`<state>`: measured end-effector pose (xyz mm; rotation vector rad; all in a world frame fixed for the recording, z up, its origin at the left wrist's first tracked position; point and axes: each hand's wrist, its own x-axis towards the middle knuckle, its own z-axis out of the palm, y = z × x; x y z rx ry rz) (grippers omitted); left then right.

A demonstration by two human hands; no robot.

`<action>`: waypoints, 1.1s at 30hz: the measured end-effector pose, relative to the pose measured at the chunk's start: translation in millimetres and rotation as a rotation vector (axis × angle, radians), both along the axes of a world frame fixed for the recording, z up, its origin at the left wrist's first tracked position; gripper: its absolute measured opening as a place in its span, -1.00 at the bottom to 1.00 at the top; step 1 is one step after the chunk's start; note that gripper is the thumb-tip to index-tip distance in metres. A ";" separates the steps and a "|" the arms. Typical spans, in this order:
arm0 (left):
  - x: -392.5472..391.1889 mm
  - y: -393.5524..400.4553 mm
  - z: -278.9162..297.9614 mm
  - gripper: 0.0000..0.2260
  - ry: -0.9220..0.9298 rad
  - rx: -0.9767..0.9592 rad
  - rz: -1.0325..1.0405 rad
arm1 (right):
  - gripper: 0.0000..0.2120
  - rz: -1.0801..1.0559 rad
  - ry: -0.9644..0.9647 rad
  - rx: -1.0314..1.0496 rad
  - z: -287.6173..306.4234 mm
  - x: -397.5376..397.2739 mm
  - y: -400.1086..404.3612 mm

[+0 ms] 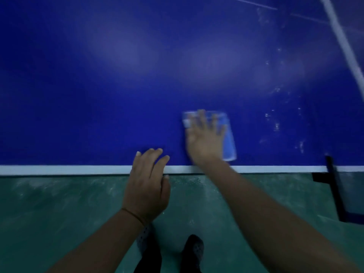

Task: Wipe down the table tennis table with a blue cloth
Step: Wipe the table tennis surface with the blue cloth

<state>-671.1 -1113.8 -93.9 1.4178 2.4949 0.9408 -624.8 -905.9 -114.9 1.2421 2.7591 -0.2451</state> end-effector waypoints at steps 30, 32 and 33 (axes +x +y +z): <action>2.8 71.1 -18.3 -0.48 0.213 -0.370 -0.135 | -0.48 0.245 -0.086 -0.028 6.5 108.6 86.7; 5.4 75.9 -16.1 -0.50 0.173 -0.330 -0.101 | -0.49 0.295 -0.079 -0.020 6.6 96.9 110.3; 7.4 81.9 -15.4 -0.52 0.159 -0.314 -0.084 | -0.50 0.309 -0.065 -0.025 6.5 86.3 123.6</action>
